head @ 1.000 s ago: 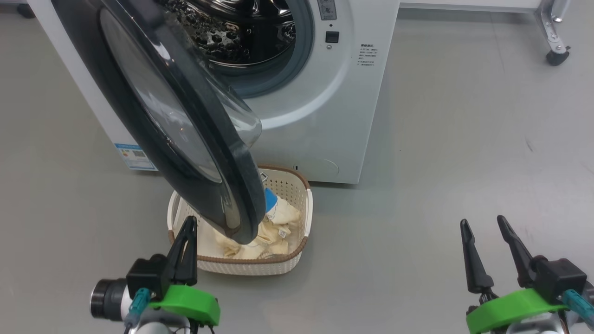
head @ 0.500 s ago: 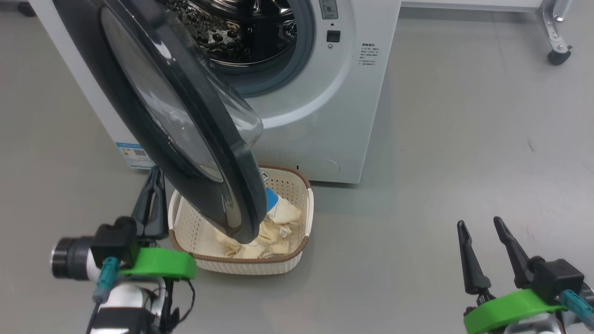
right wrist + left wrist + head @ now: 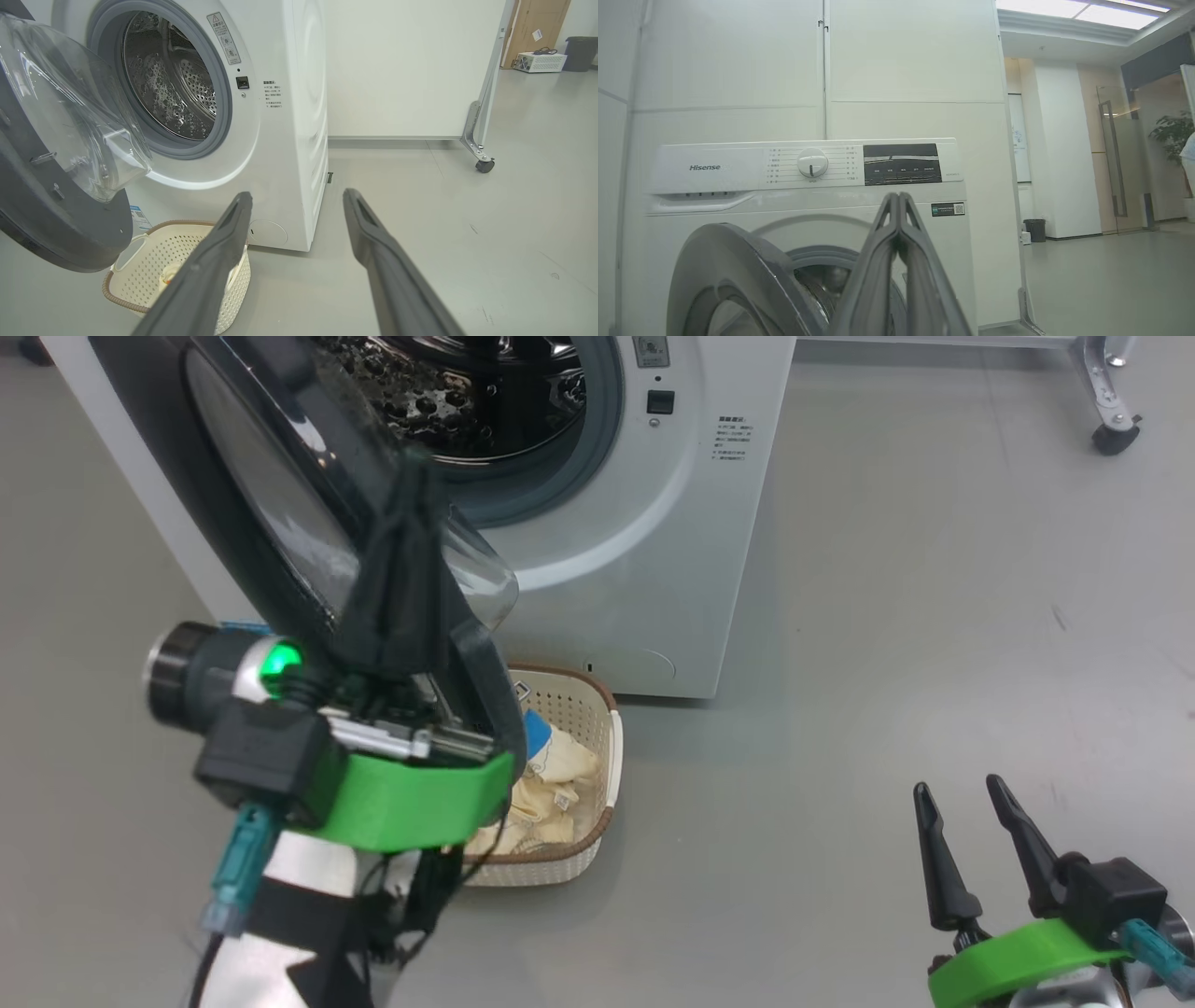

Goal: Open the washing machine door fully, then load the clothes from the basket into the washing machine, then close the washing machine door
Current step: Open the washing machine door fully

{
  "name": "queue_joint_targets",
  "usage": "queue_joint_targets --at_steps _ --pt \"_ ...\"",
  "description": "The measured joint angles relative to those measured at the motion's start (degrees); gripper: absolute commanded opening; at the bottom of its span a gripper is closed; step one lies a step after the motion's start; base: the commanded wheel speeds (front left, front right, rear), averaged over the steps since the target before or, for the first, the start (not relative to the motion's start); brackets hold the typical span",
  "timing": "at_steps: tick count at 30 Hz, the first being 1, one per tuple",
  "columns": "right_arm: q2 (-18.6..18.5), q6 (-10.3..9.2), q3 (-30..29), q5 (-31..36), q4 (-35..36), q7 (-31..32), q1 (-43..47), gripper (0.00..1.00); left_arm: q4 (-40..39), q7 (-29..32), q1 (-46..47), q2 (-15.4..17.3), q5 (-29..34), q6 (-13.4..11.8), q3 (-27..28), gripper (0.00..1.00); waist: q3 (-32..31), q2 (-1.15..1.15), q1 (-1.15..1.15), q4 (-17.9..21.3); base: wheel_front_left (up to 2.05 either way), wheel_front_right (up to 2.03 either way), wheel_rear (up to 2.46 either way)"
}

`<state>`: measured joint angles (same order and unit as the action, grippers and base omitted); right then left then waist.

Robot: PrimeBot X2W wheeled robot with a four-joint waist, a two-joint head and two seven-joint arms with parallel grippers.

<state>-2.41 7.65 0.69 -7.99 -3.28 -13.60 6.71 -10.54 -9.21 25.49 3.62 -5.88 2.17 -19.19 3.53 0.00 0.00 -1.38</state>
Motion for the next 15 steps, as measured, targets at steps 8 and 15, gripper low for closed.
queue_joint_targets --at_steps 8,15 --pt "0.0 0.00 0.6 0.0 -0.6 0.0 0.0 1.00 5.9 7.1 -1.4 -0.9 -9.8 0.4 -11.1 0.00 -0.2 0.00 0.00 1.6 0.00 0.00 0.00" --pt "0.0 0.00 0.8 0.0 -0.6 0.0 0.0 1.00 14.0 8.8 -3.6 -0.9 -15.3 -2.6 -14.6 0.00 0.0 0.00 0.00 2.1 0.00 0.00 0.00"
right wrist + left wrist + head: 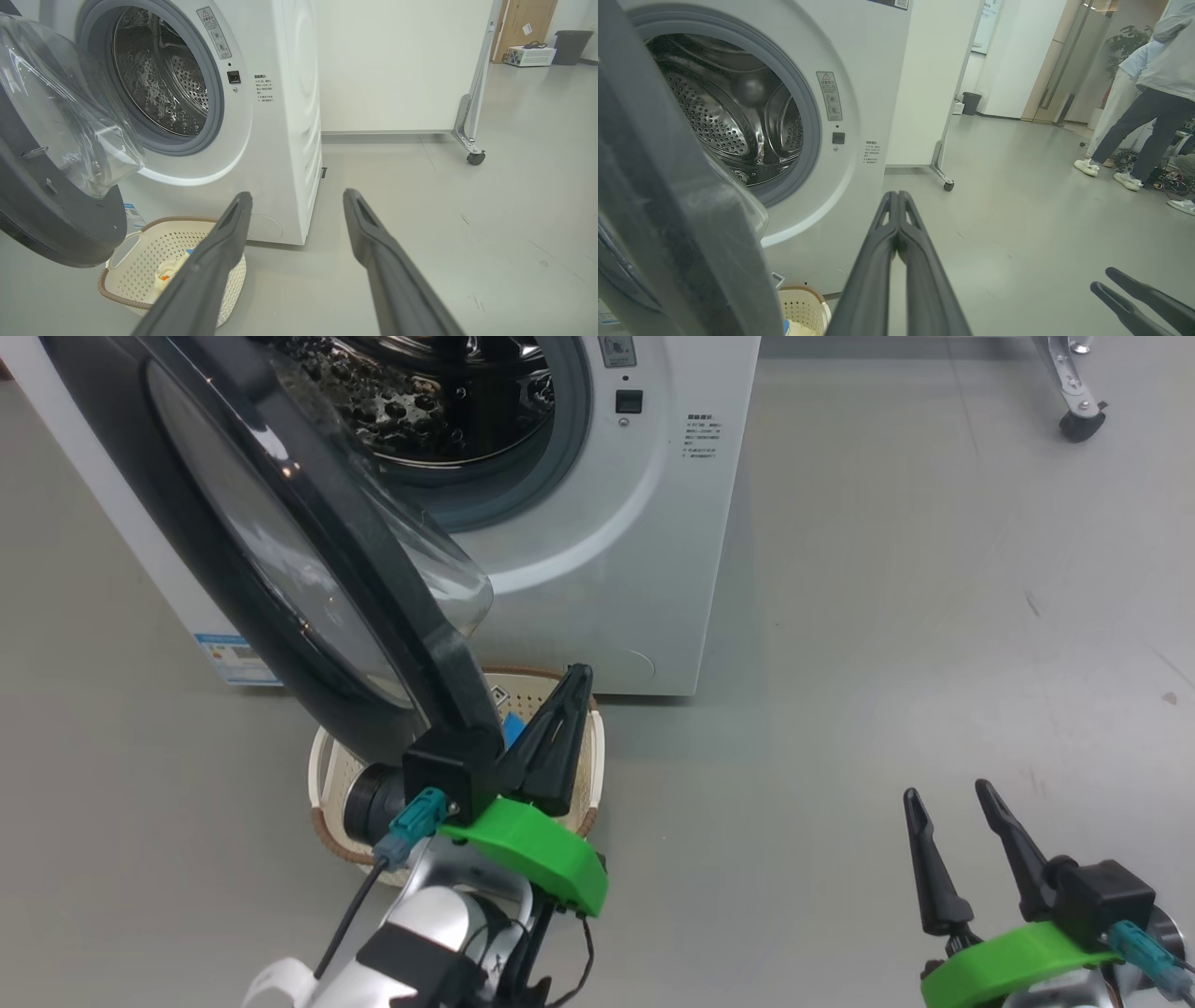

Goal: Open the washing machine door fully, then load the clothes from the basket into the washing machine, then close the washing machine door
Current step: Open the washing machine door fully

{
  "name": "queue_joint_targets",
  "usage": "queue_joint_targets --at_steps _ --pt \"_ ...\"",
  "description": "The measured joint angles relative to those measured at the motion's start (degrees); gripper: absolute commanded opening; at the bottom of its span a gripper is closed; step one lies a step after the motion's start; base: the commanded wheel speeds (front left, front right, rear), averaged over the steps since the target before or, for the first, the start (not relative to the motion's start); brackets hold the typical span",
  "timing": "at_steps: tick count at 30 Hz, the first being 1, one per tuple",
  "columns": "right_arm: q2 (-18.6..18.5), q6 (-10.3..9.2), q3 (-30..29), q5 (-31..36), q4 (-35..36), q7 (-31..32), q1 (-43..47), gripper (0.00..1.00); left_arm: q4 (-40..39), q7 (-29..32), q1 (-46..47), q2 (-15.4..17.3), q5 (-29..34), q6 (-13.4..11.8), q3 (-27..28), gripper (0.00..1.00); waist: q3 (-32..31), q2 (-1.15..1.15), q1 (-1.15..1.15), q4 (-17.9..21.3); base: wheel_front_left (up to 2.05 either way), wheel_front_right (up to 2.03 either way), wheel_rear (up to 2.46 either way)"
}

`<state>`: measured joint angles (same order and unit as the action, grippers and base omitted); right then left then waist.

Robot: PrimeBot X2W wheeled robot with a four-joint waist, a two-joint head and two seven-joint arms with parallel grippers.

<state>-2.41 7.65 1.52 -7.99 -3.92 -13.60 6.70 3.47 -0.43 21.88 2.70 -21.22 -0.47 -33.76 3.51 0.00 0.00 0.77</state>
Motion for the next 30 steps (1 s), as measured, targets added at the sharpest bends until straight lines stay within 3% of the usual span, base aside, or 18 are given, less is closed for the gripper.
queue_joint_targets --at_steps 15,30 --pt "0.0 0.00 0.4 0.0 -0.1 0.0 0.0 1.00 12.5 -3.2 2.1 0.0 -2.0 -2.7 0.3 0.00 -0.2 0.00 0.00 -0.1 0.00 0.00 0.00" --pt "0.0 0.00 0.4 -0.1 -0.1 0.0 0.0 1.00 12.6 -4.6 2.2 0.4 -3.7 -3.7 1.4 0.00 1.0 0.00 0.00 -1.9 0.00 0.00 0.00"
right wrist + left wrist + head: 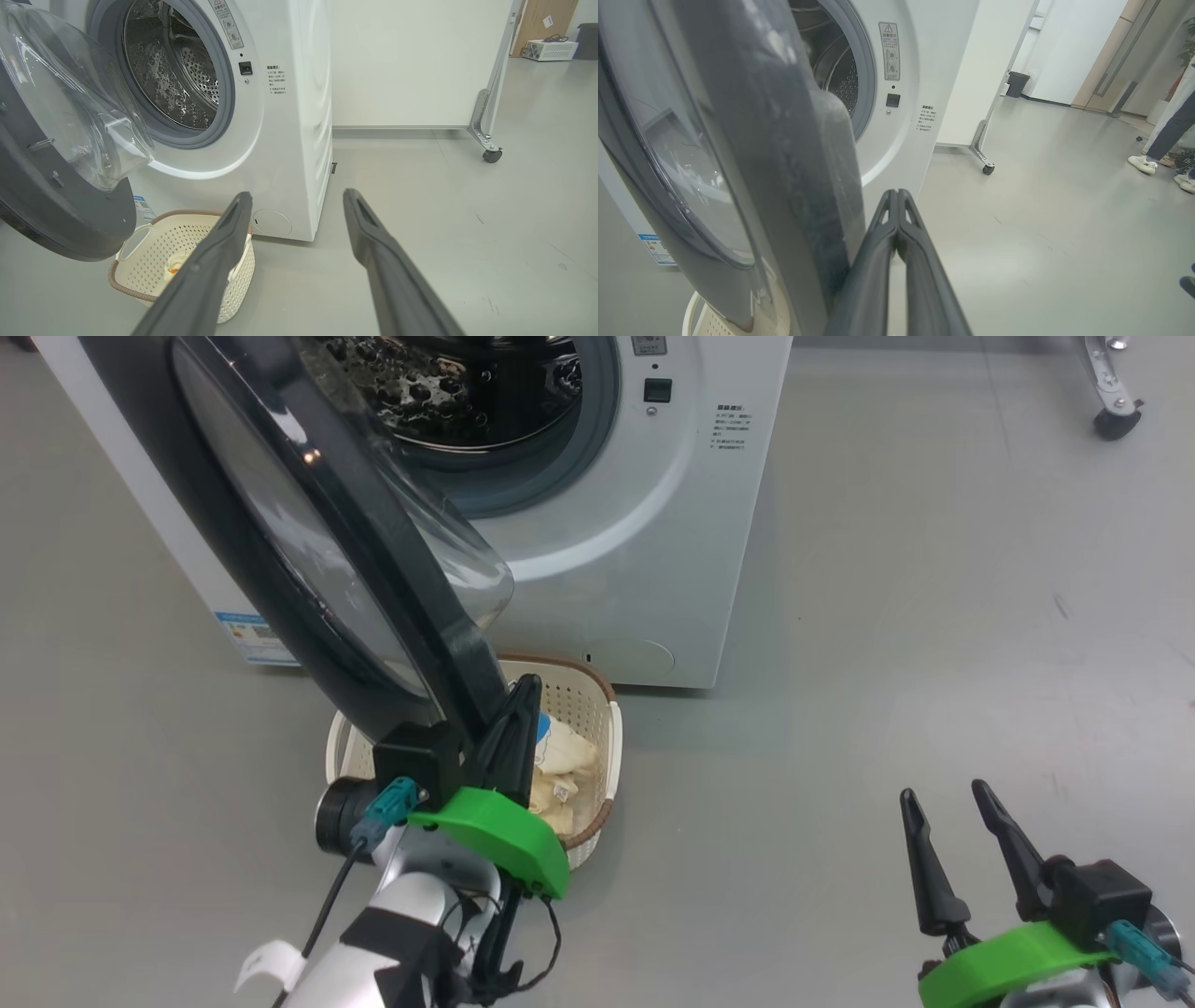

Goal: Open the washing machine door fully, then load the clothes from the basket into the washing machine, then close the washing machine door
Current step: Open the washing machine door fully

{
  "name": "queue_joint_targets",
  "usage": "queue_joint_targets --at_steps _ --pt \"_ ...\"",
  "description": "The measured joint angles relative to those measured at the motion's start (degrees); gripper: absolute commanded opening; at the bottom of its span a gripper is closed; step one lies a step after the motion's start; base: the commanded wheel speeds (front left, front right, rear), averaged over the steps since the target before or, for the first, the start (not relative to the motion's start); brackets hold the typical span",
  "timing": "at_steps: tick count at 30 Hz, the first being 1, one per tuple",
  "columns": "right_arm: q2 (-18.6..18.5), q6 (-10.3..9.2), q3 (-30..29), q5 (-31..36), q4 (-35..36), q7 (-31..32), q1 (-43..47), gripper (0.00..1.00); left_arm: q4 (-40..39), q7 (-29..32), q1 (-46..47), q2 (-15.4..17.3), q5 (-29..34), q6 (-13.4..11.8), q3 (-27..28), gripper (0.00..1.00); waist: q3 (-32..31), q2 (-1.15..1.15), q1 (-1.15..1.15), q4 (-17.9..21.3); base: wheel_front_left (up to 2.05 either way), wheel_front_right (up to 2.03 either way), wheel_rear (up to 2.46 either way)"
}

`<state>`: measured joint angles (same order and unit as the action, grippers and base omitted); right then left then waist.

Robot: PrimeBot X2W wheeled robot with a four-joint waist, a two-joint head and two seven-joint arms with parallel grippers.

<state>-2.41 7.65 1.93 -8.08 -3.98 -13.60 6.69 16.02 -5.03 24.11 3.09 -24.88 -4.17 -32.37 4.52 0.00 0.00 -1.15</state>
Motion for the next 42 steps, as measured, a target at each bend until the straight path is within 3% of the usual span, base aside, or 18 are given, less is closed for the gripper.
queue_joint_targets --at_steps 17,31,42 --pt "0.0 0.00 -0.7 -0.1 -0.3 0.0 -0.4 1.00 -6.4 0.3 -6.5 3.3 -0.6 -3.7 0.9 0.00 1.3 0.00 0.00 -2.6 0.00 0.00 0.00" --pt "0.0 0.00 -1.5 0.0 -0.5 -0.1 -0.9 1.00 -12.8 0.5 -10.1 7.2 2.9 -9.2 1.5 0.00 1.2 0.00 0.00 -6.4 0.00 0.00 0.00" --pt "0.0 0.00 -1.8 0.1 0.0 0.0 -0.9 1.00 -16.5 1.0 -12.8 9.8 4.1 -9.8 3.5 0.00 0.9 0.00 0.00 -11.0 0.00 0.00 0.00"
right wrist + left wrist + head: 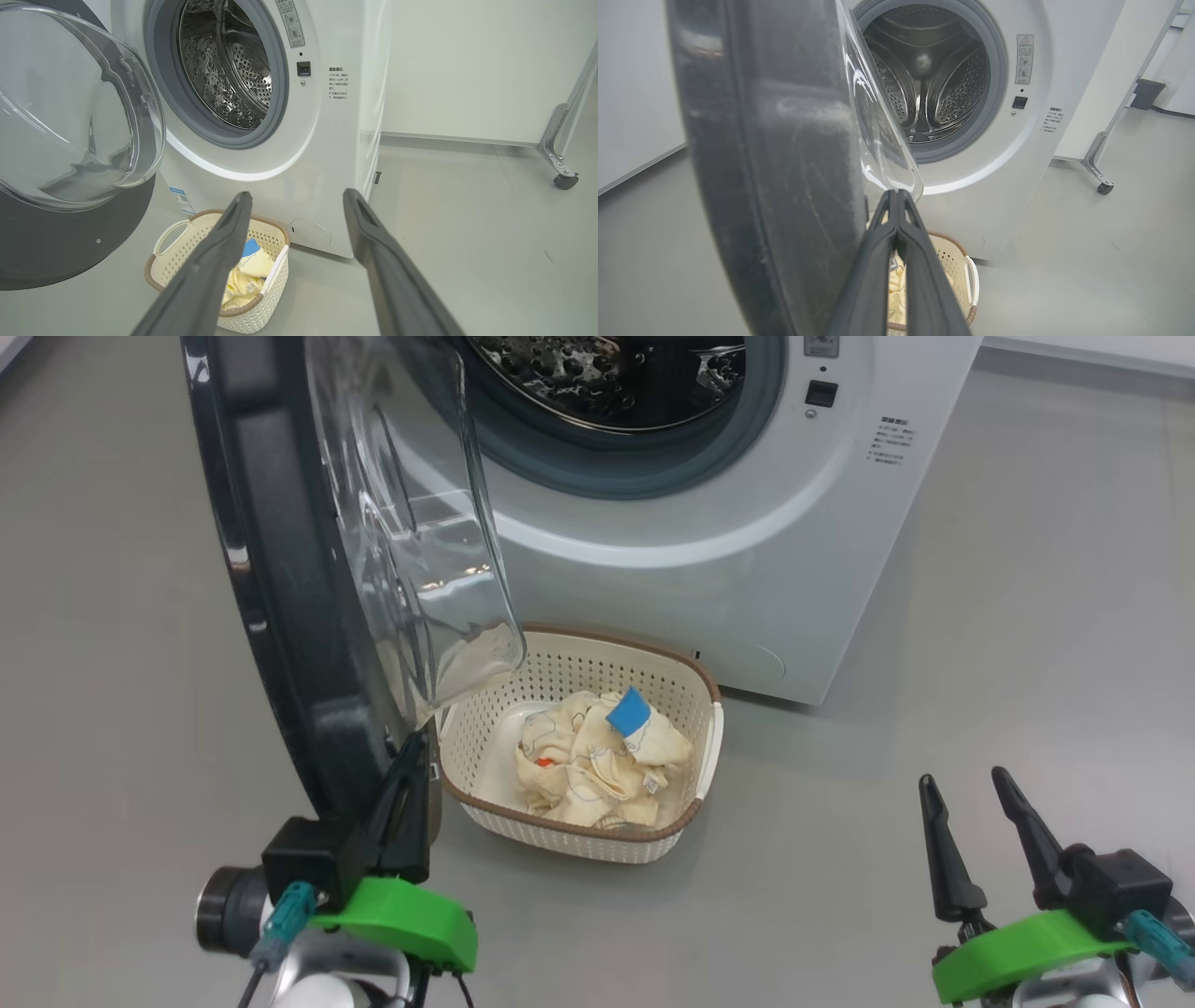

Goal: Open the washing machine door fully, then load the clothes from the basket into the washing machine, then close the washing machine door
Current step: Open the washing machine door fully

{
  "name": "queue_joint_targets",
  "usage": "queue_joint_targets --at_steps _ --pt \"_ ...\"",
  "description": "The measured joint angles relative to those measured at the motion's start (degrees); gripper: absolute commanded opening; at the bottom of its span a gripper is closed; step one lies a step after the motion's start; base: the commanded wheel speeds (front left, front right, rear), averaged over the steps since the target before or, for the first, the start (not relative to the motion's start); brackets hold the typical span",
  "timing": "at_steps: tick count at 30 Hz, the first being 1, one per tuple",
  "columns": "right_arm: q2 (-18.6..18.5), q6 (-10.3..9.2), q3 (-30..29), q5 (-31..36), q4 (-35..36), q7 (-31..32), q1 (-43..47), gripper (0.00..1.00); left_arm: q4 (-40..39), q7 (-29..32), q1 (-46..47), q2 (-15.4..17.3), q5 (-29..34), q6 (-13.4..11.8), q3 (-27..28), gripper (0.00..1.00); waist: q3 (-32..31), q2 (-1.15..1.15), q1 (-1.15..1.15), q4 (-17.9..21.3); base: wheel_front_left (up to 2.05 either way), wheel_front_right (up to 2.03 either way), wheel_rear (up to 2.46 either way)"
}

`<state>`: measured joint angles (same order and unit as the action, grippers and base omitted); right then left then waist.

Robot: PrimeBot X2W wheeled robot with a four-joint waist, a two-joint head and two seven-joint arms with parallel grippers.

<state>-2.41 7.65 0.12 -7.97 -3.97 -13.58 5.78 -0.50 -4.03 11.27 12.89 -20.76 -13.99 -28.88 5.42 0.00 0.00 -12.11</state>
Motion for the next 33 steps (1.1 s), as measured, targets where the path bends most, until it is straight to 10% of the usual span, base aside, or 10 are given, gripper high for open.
queue_joint_targets --at_steps 33 --pt "0.0 0.00 0.0 0.0 1.1 1.1 0.8 1.00 5.0 -4.3 -4.5 4.7 -4.3 -0.3 12.7 0.00 0.3 0.00 0.00 -1.5 0.00 0.00 0.00"
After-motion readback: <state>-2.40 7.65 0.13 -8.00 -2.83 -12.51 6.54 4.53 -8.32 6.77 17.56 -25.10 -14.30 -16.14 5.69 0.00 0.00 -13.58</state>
